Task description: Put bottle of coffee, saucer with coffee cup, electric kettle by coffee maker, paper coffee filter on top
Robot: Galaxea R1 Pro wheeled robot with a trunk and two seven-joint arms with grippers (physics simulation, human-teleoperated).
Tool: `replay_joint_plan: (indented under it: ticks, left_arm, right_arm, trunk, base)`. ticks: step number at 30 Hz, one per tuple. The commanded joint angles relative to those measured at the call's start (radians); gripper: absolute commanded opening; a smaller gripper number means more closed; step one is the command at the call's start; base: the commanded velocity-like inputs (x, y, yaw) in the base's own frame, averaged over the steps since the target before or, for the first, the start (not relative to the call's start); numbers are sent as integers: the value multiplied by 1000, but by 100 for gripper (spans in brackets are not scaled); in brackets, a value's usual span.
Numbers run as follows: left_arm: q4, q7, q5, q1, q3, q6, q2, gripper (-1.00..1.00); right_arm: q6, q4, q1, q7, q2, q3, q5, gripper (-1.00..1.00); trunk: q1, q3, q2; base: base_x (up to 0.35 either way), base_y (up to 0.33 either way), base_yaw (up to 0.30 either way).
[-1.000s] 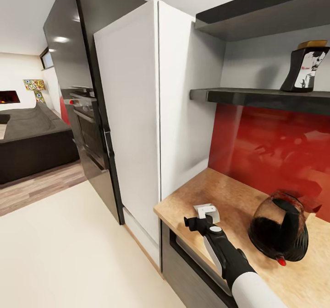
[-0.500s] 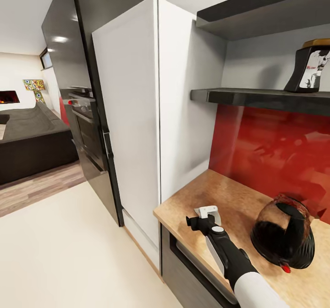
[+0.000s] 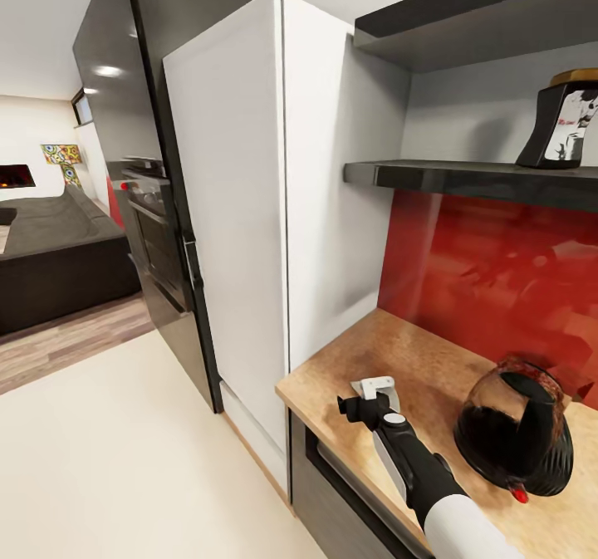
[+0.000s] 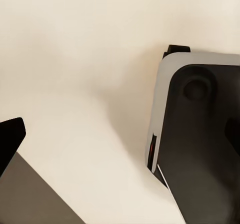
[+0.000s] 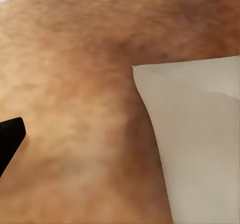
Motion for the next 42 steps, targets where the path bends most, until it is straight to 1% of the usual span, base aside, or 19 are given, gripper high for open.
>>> replay_joint_plan:
  ticks: [1, 7, 13, 14, 42]
  left_arm:
    - [1, 1, 3, -1, 5, -2, 0, 100]
    - [1, 1, 3, -1, 5, -3, 0, 100]
    - [1, 1, 3, 1, 5, -2, 1, 100]
    - [1, 1, 3, 1, 5, -2, 1, 100]
    - [1, 1, 3, 1, 5, -4, 1, 100]
  right_arm:
    - [6, -2, -1, -1, 0, 1, 3, 100]
    - [6, -1, -1, -1, 0, 2, 3, 100]
    - [6, 0, -1, -1, 0, 2, 3, 100]
    - [6, 0, -1, -1, 0, 3, 3, -100]
    - [6, 0, -1, -1, 1, 3, 3, -100]
  trunk:
    - [1, -2, -2]
    - [1, -2, -2]
    - [1, -2, -2]
    - [1, -2, -2]
    - [1, -2, -2]
  base:
    - [2, -1, 0]
    - [160, 0, 0]
    - [31, 0, 0]
    - [2, 0, 0]
    - [0, 0, 0]
